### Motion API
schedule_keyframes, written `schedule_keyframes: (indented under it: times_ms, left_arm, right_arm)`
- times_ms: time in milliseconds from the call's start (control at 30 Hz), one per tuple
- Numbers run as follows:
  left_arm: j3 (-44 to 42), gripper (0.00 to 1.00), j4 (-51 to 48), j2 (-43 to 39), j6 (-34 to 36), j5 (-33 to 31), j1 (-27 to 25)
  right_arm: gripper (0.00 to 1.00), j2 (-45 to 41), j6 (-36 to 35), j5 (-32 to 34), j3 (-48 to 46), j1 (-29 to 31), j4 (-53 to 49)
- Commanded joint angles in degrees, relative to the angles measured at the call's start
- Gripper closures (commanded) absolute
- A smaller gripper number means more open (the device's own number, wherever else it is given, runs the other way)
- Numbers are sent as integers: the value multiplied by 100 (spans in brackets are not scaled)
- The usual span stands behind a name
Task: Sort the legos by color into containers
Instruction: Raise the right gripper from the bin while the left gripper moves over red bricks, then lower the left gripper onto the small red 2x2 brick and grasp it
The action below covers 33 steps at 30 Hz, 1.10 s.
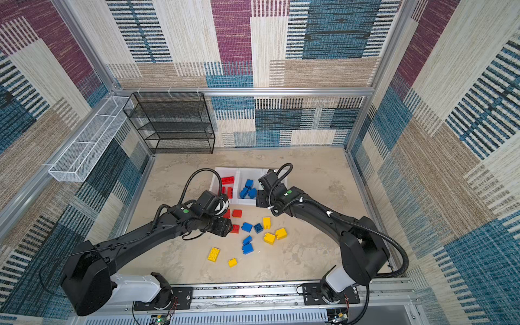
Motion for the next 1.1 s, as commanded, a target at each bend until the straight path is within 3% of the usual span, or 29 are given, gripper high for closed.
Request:
schedule_keyframes:
  times_ms: [0, 167, 367, 1067]
  left_arm:
    - [366, 29, -372, 383, 1367, -30, -40]
    - [811, 29, -829, 1106, 2387, -324, -50]
    - [1002, 29, -856, 1550, 3032, -245, -65]
    - [1666, 31, -957, 2486, 3595, -228, -264]
  right_arm:
    - [33, -310, 119, 99, -209, -89, 184]
    - [32, -717, 144, 134, -486, -207, 101]
    - [31, -1043, 185, 140, -723, -300, 65]
    - [30, -1327, 282, 100, -966, -316, 12]
